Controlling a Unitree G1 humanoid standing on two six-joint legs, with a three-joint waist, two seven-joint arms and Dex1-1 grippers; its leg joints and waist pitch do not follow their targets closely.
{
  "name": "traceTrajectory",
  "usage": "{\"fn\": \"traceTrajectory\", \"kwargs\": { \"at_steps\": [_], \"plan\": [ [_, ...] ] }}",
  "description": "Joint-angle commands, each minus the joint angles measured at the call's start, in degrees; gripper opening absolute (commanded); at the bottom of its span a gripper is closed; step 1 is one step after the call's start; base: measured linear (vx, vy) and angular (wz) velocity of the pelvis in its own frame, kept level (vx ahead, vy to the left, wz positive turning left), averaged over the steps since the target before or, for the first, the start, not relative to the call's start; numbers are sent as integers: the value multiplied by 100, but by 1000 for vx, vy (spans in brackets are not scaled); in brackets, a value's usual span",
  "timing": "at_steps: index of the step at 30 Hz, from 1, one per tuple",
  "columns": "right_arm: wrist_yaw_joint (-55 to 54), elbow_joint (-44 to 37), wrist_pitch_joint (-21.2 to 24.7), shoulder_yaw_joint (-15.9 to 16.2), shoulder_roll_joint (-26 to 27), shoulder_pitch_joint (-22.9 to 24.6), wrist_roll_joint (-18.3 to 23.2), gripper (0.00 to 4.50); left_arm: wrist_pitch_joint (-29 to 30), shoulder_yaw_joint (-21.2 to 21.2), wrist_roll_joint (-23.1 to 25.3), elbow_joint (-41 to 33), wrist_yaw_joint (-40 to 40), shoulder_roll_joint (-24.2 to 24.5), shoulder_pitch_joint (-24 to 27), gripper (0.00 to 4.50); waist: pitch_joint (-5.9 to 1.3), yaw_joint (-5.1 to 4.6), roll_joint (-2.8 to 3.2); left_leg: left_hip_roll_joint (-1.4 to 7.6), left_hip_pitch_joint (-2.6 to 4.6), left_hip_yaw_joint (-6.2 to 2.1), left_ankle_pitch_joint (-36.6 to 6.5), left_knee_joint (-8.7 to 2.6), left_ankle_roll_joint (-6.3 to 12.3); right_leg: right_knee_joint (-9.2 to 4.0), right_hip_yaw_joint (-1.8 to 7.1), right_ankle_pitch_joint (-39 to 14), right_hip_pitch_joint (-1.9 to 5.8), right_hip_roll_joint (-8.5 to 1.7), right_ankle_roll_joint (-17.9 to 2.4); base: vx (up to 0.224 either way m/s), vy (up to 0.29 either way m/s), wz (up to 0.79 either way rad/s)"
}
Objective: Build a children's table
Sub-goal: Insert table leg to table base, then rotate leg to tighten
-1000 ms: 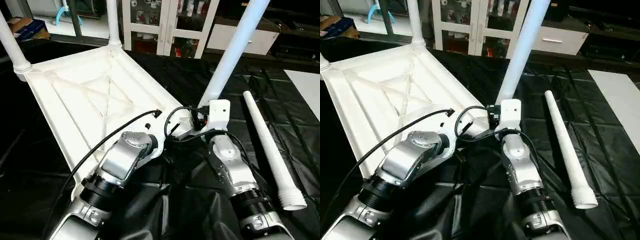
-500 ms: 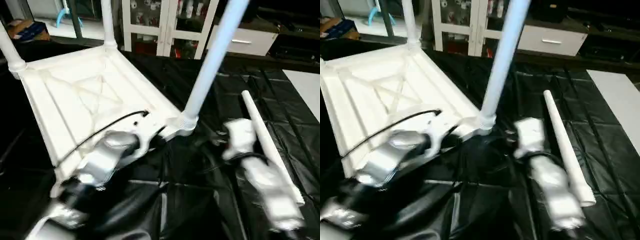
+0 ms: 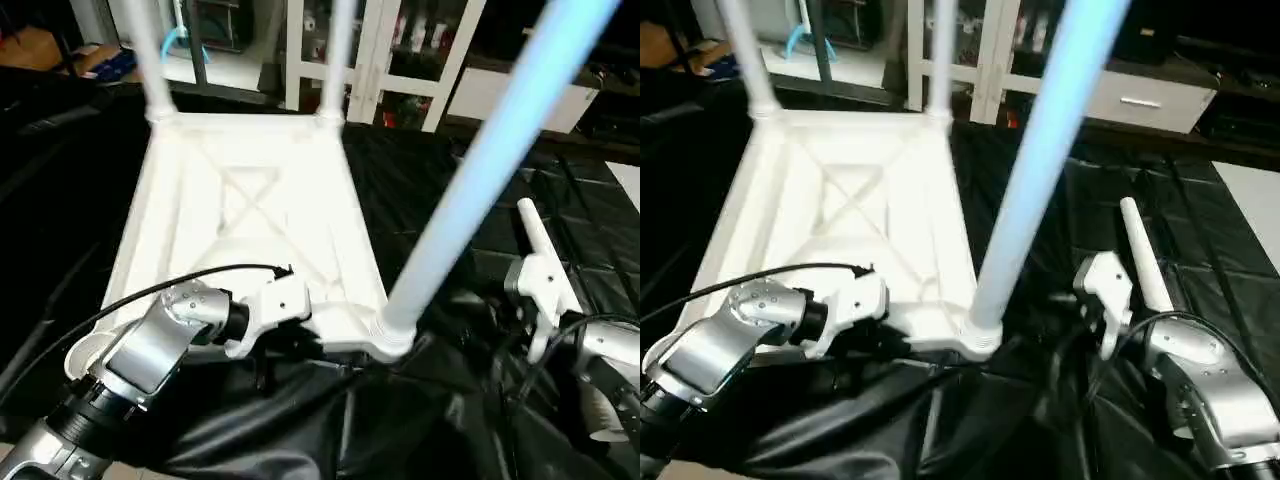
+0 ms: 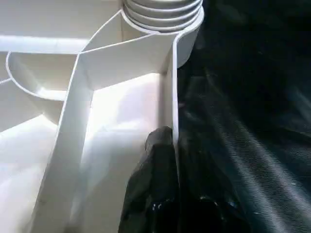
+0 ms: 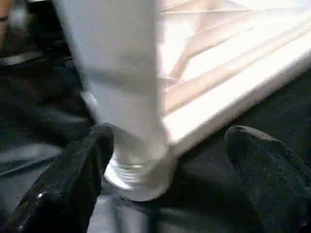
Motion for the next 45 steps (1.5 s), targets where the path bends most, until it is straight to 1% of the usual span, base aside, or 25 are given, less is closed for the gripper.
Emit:
{"fn": "traceTrajectory", "kwargs": {
  "at_steps": [1,2,3,4,7,9,12,15,16,20,22,26,27,29,31,32,34,36,38,40,41,42,43,44,45],
  "plan": [
    [250,-84,-43,107,-133,-76,-29,407,-170,-260,-90,-8,-267,-96,11,0,-262,-22,-43,492,92,-217,-1156,-481,341,-433,248,-1930,148,-452,-1209,0,0,0],
    [310,-73,-36,120,-140,-93,-36,407,-186,-257,-81,3,-282,-100,4,0,-264,-11,-37,495,107,-211,-1130,-478,341,-434,249,-1938,133,-454,-1193,0,0,0],
    [435,-48,-2,135,-141,-133,-40,407,-211,-247,-63,25,-313,-111,-11,0,-268,-14,-60,491,90,-217,-1079,-478,359,-420,247,-1907,143,-453,-1195,0,0,0],
    [488,-8,-35,140,-133,-182,-94,407,-221,-240,-66,36,-327,-119,-22,0,-272,-12,-62,490,65,-222,-1009,-478,376,-410,245,-1870,161,-466,-1194,0,0,0],
    [484,137,-91,151,-28,-342,-175,407,-228,-232,-84,26,-353,-120,-33,0,-288,-11,-48,487,50,-231,-872,-473,405,-389,236,-1770,175,-470,-1212,0,0,0],
    [505,207,-49,184,85,-443,-164,407,-229,-238,-92,0,-366,-120,-33,0,-292,-16,-54,484,52,-225,-864,-469,412,-383,232,-1731,168,-463,-1238,0,0,0],
    [578,249,-33,243,141,-487,-139,374,-221,-249,-109,-25,-381,-130,-30,0,-300,-5,-50,485,54,-221,-779,-461,446,-375,229,-1623,173,-465,-1277,0,0,0],
    [706,315,-12,361,134,-532,-158,361,-248,-254,-108,-7,-406,-130,-38,0,-301,-3,-49,487,43,-225,-709,-462,482,-350,222,-1467,190,-463,-1326,0,0,0],
    [887,372,16,467,93,-569,-200,346,-259,-252,-99,15,-435,-130,-46,0,-298,-5,-49,485,44,-222,-720,-459,492,-353,221,-1473,186,-462,-1339,0,0,0],
    [1071,441,47,552,46,-604,-249,315,-274,-252,-76,33,-462,-130,-58,0,-297,0,-48,490,38,-226,-720,-460,501,-353,223,-1492,195,-469,-1351,0,0,0],
    [1135,492,48,579,37,-632,-280,290,-277,-250,-72,39,-465,-131,-64,0,-297,0,-50,489,44,-225,-726,-459,496,-354,221,-1500,193,-467,-1364,0,0,0],
    [1182,587,-3,587,62,-685,-379,281,-279,-247,-66,50,-465,-134,-74,0,-301,17,-44,491,50,-220,-690,-455,496,-348,224,-1441,195,-468,-1384,0,0,0],
    [1178,621,-6,586,86,-708,-401,249,-271,-244,-68,47,-469,-135,-74,0,-302,25,-46,491,50,-218,-677,-454,499,-345,225,-1423,196,-468,-1389,0,0,0],
    [1132,669,-18,582,136,-743,-422,242,-265,-240,-66,44,-473,-134,-71,0,-307,30,-48,488,50,-216,-644,-452,503,-337,222,-1384,198,-465,-1400,0,0,0],
    [991,716,-69,532,227,-756,-436,230,-254,-247,-54,31,-473,-127,-63,0,-298,27,-48,487,43,-217,-668,-454,492,-343,225,-1410,197,-470,-1394,0,0,0],
    [903,746,-80,484,293,-758,-416,212,-247,-249,-49,25,-470,-123,-61,0,-299,27,-45,486,47,-216,-698,-455,486,-346,226,-1451,192,-468,-1387,0,0,0],
    [589,899,-203,330,486,-756,-469,210,-159,-230,-8,15,-379,-126,-57,0,-283,19,-37,485,55,-219,-907,-468,393,-381,228,-1737,170,-464,-1320,0,0,0],
    [449,945,-206,260,567,-735,-456,204,-100,-214,22,26,-310,-138,-70,0,-282,-7,-46,479,38,-238,-1037,-485,299,-398,224,-1972,185,-467,-1240,0,0,0],
    [101,1046,-297,161,715,-709,-537,202,142,-160,58,46,-142,-198,-98,0,-272,-38,-38,483,46,-245,-1117,-494,240,-414,226,-2086,162,-463,-1203,0,0,0],
    [-517,1226,-417,11,998,-662,-672,199,570,58,14,143,321,-495,-177,0,-271,-96,-34,474,40,-248,-1217,-498,132,-429,227,-2196,147,-460,-1173,0,0,0],
    [-517,1226,-417,11,998,-662,-672,199,570,58,14,143,321,-495,-177,0,-267,-111,-41,467,23,-255,-1247,-501,116,-436,223,-2242,150,-458,-1163,0,0,0],
    [-914,1323,-431,-90,1206,-626,-757,198,791,215,73,251,770,-740,-260,0,-278,-127,-49,463,1,-276,-1266,-507,84,-433,216,-2306,175,-462,-1112,0,0,0],
    [-1384,1386,-369,-151,1373,-629,-907,198,995,354,117,320,1151,-962,-326,0,-271,-155,-62,459,-8,-278,-1287,-511,84,-447,215,-2302,168,-457,-1096,0,0,0],
    [-1391,1387,-369,-152,1375,-629,-909,197,998,356,118,321,1156,-965,-327,0,-275,-168,-65,461,-3,-270,-1272,-505,65,-443,222,-2279,164,-455,-1090,0,0,0],
    [-1738,1433,-323,-195,1495,-632,-1019,196,1148,457,147,369,1429,-1126,-373,0,-283,-178,-71,442,7,-270,-1267,-490,97,-464,221,-2326,159,-460,-1079,0,0,0]
  ]
}}
